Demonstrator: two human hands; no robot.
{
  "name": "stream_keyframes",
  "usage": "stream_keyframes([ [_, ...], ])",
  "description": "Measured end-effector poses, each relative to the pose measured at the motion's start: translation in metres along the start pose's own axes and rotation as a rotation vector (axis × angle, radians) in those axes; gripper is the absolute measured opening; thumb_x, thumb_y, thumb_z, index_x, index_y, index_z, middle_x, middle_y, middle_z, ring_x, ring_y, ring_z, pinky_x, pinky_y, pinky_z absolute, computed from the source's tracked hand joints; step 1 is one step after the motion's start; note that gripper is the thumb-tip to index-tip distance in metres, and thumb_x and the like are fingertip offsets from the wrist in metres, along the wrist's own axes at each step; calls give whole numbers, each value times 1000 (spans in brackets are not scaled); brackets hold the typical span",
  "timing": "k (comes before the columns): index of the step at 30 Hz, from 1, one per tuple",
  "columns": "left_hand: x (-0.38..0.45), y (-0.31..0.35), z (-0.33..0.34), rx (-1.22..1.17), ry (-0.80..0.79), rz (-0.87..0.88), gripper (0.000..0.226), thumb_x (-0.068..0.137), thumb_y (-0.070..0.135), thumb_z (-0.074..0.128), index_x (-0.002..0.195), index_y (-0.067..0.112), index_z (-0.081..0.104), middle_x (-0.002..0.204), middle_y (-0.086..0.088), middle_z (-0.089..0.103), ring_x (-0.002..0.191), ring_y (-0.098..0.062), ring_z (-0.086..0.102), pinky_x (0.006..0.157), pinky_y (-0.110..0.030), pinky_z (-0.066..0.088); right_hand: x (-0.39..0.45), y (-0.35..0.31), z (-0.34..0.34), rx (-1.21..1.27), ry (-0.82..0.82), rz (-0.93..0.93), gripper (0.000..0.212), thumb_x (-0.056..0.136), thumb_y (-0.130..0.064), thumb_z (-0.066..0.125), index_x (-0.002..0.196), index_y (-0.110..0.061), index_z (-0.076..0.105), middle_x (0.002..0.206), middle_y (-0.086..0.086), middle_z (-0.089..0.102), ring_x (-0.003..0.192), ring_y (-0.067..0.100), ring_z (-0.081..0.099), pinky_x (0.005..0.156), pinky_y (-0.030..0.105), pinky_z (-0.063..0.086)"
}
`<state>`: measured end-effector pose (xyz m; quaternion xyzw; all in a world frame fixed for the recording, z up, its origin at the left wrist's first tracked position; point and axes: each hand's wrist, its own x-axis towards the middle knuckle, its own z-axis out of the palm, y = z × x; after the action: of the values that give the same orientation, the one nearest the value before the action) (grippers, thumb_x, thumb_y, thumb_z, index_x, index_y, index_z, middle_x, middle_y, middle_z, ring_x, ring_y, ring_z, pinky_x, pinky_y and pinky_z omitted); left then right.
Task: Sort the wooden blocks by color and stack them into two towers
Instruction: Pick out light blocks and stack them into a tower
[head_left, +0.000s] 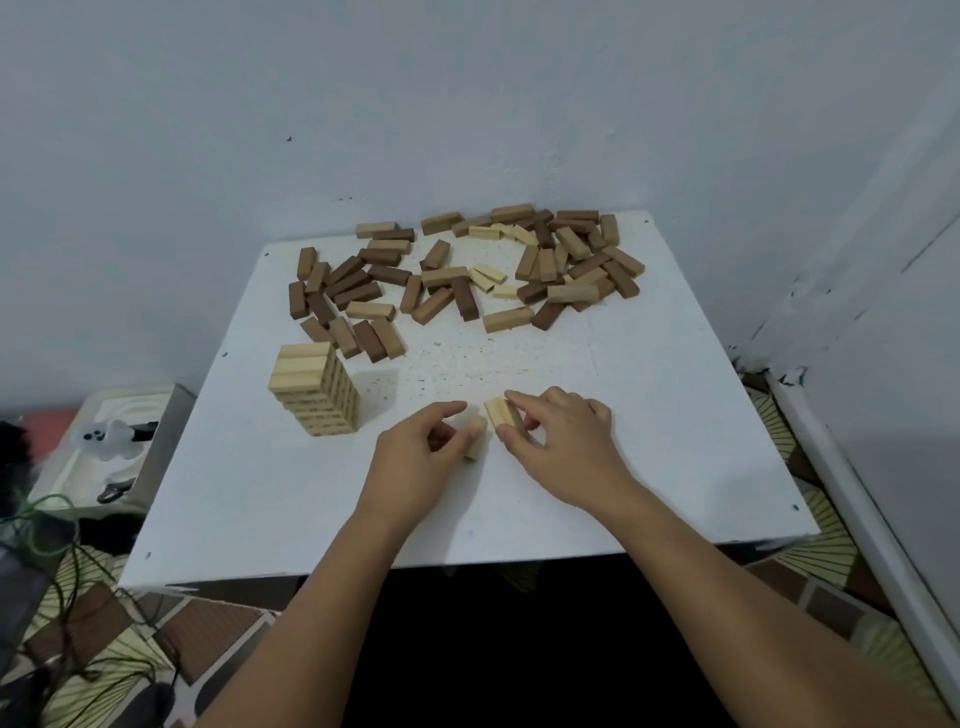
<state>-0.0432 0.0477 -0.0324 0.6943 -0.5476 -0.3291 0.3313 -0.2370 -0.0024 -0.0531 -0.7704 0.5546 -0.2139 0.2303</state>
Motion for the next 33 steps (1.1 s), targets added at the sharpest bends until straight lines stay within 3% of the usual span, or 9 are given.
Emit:
stream_keyframes([
  [2, -4, -1, -4, -26, -53, 22, 38, 93, 39, 75, 130, 37, 68, 93, 10, 73, 89, 1, 64, 77, -6, 45, -3, 2, -4, -17, -62, -32, 48, 99, -53, 54, 147, -42, 51, 107, -17, 50, 112, 9, 48, 110, 36, 19],
  [5, -3, -2, -9, 14, -182, 31, 55, 84, 30, 85, 135, 38, 65, 105, 7, 68, 93, -3, 63, 88, -17, 49, -5, 7, -7, -8, -84, -59, 52, 97, -46, 58, 149, -43, 49, 106, -19, 48, 102, 4, 43, 113, 37, 23],
  [8, 3, -3, -14, -6, -245, -13, 63, 80, 22, 89, 137, 33, 65, 103, 3, 68, 89, -7, 63, 86, -20, 50, -3, 9, -7, 22, -123, -59, 58, 91, -47, 61, 148, -44, 50, 106, -20, 48, 101, 4, 41, 114, 36, 22],
  [12, 13, -1, -15, -29, -241, -55, 54, 83, 20, 86, 132, 32, 68, 94, 2, 69, 83, -7, 64, 77, -17, 49, 0, 11, -10, 57, -142, -61, 55, 92, -36, 63, 145, -43, 53, 103, -20, 49, 98, 4, 44, 113, 36, 24],
  [15, 17, 1, -11, -14, -238, -72, 52, 80, 22, 89, 126, 37, 68, 94, 0, 69, 84, -14, 65, 78, -26, 51, 3, 11, -11, 101, -108, -61, 44, 95, -33, 64, 138, -45, 60, 100, -16, 54, 89, 1, 48, 106, 35, 28],
  [18, 20, 0, -8, -23, -211, -87, 51, 77, 27, 91, 121, 40, 67, 93, -3, 71, 86, -18, 67, 78, -33, 51, 5, 9, -9, 93, -91, -42, 45, 96, -34, 63, 141, -39, 58, 98, -18, 53, 88, 4, 49, 109, 38, 30],
  [21, 20, 0, -5, -36, -199, -99, 57, 76, 28, 93, 125, 40, 65, 90, -3, 67, 84, -17, 65, 75, -32, 49, 2, 12, -4, 137, -43, -44, 49, 95, -30, 65, 143, -33, 58, 97, -16, 57, 85, 7, 52, 108, 41, 37],
  [27, 23, 4, 3, -28, -172, -140, 60, 78, 31, 90, 133, 36, 65, 88, 1, 59, 81, -14, 59, 65, -24, 40, -4, 15, 6, 176, 163, -70, 41, 91, -22, 71, 131, -27, 67, 90, -15, 60, 82, 2, 54, 87, 38, 52],
  [33, 19, 3, 3, -115, -137, -158, 80, 68, 30, 98, 133, 36, 52, 90, -3, 63, 86, -17, 63, 70, -28, 42, -2, 14, 8, 151, 182, -68, 27, 93, -32, 69, 120, -33, 73, 87, -18, 63, 81, 6, 57, 91, 42, 51],
])
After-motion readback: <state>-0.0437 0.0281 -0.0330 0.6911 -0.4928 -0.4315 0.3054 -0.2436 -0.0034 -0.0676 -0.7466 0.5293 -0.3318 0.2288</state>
